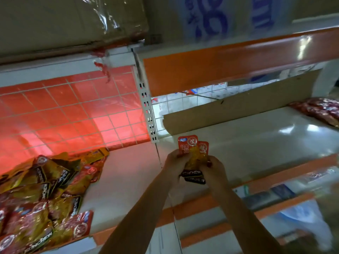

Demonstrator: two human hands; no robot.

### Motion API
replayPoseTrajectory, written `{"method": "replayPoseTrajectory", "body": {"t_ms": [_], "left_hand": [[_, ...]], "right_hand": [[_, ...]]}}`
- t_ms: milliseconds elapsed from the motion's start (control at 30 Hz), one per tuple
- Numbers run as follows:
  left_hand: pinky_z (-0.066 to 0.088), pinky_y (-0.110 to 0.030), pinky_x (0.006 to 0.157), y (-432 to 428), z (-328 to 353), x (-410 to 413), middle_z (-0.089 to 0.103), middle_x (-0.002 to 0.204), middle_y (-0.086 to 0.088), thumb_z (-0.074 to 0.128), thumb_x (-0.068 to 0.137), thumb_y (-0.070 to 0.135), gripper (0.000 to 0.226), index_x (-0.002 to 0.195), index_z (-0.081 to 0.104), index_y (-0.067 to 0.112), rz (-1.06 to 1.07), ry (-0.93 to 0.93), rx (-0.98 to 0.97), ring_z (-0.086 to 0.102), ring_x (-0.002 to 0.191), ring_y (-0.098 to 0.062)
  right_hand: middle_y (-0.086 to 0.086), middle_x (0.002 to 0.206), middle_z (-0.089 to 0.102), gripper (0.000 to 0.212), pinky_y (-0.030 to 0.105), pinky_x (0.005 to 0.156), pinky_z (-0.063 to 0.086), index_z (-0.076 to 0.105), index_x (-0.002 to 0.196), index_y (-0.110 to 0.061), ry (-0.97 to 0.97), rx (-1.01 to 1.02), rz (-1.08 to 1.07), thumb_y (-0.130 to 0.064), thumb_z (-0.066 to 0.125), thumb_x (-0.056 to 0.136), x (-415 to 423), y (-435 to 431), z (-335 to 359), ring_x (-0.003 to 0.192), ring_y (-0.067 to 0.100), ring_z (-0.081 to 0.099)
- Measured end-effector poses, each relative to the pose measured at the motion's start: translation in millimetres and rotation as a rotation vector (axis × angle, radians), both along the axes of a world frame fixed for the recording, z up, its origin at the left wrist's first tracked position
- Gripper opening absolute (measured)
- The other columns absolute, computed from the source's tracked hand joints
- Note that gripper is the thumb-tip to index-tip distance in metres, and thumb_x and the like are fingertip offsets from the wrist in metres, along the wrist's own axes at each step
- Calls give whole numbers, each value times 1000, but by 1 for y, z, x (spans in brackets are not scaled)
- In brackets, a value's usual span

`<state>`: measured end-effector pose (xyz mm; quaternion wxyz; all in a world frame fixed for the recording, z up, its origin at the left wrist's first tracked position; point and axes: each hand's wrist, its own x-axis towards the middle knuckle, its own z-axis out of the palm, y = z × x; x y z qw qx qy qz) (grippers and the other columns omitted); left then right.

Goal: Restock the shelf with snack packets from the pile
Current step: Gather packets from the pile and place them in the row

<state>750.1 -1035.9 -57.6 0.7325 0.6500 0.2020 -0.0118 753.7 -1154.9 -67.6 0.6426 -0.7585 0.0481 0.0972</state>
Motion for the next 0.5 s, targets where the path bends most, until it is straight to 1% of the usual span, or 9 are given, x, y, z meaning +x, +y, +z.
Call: {"method": "replayPoseTrajectory", "body": {"t_ms": [67,133,200,233,300,333,433,467,500], "left_hand": [[53,-43,93,-30,2,6,71,104,-8,64,89,15,15,104,65,18,-23,-12,-8,68,97,-25],[55,-43,90,-59,4,15,72,103,-8,67,88,18,16,103,67,17,-29,-7,-25,70,94,-24],[55,-41,89,-90,5,26,72,104,-10,70,86,19,20,105,67,14,-30,-3,-26,70,93,-25],[56,-39,86,-106,6,31,71,104,-12,71,85,17,21,106,67,12,-25,-7,-23,70,92,-26],[58,-33,73,-137,7,40,71,100,-14,72,84,14,25,107,67,7,-16,-21,-26,70,86,-25],[57,-30,67,-152,7,44,71,98,-13,72,84,12,26,108,66,4,-25,-33,-42,70,82,-24],[56,-30,66,-193,6,57,71,98,-14,68,87,12,26,111,65,4,-63,-36,-71,70,82,-23],[54,-28,63,-205,6,63,71,99,-14,67,88,13,25,112,65,5,-70,-25,-63,70,80,-22],[54,-26,61,-216,6,68,71,99,-14,65,89,14,24,112,65,5,-75,-17,-58,69,76,-20]], "right_hand": [[13,98,68,30,50,84,54,61,111,-11,-8,18,-52,-20,69,83,7,-34,3,87,31,68],[13,97,69,31,47,77,58,60,111,-9,-14,45,-90,-20,69,84,14,-67,6,82,29,69],[14,93,68,19,41,65,60,59,107,-8,-34,77,-117,-17,62,90,20,-103,10,77,27,70],[16,93,67,13,43,64,60,59,102,-9,-41,96,-135,-15,58,92,24,-120,12,77,29,70],[19,93,65,9,50,69,59,59,98,-7,-54,98,-171,-12,55,92,33,-154,14,80,34,68],[18,91,65,12,48,70,59,59,100,-5,-71,74,-180,-11,54,92,36,-171,15,80,33,67],[16,91,65,16,47,70,59,60,104,-4,-108,54,-193,-11,51,93,46,-216,16,81,31,66],[15,89,65,14,43,65,60,60,102,-7,-109,67,-211,-11,52,92,49,-230,15,79,29,66],[11,85,65,11,34,56,58,61,99,-9,-115,63,-239,-10,52,91,53,-242,14,73,23,66]]}}
